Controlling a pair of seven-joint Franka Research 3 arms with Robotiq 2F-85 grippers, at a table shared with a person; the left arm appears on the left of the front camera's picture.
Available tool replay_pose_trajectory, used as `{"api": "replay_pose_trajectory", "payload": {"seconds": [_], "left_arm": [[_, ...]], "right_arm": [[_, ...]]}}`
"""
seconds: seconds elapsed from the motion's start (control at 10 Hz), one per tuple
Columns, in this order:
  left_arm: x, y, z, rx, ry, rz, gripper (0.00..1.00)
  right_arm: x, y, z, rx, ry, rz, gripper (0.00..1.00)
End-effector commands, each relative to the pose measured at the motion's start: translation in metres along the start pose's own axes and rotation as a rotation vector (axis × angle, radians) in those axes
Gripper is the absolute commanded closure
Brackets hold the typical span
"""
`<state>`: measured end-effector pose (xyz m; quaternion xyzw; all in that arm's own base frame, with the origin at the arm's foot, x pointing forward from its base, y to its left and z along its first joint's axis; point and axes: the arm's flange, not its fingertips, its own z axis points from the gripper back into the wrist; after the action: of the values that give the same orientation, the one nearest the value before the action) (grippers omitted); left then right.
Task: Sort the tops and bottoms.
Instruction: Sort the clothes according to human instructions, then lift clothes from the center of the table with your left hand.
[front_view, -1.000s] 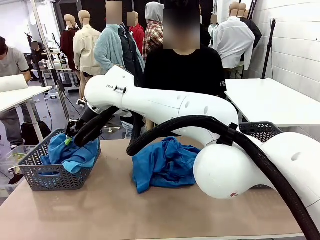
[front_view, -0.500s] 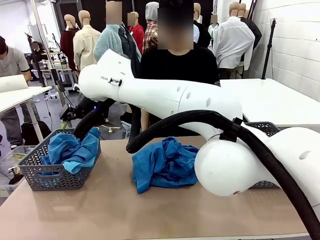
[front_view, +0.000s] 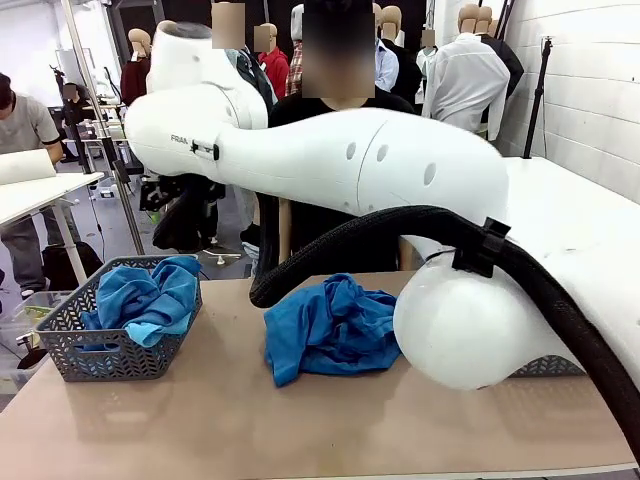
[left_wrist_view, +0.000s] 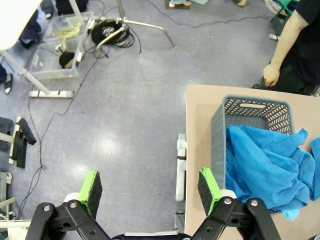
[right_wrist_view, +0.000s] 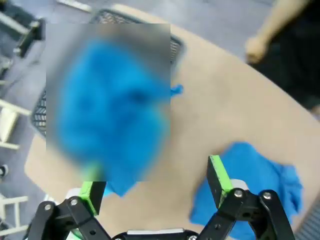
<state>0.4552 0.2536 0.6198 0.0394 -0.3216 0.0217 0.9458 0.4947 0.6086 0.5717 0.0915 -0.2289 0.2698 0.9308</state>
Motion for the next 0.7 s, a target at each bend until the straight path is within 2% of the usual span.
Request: {"api": "replay_pose_trajectory", "payload": {"seconds": [0.0, 0.1, 0.2, 0.6], "left_arm": [[-0.002, 0.002, 0.001, 0.01, 0.005, -0.013, 0.0], [-0.002, 0.002, 0.001, 0.01, 0.005, -0.013, 0.0], [-0.002, 0.002, 0.001, 0.01, 0.005, -0.013, 0.0], [-0.002, 0.002, 0.001, 0.01, 0.005, -0.013, 0.0]], "right_arm": [[0.058, 0.028, 0.014, -0.214, 0.118, -0.059, 0.0], [0.054, 0.027, 0.021, -0.206, 0.131, -0.064, 0.0], [-0.006, -0.003, 0.015, -0.107, 0.036, -0.015, 0.0], [-0.006, -0.003, 0.015, -0.107, 0.036, -0.015, 0.0]]}}
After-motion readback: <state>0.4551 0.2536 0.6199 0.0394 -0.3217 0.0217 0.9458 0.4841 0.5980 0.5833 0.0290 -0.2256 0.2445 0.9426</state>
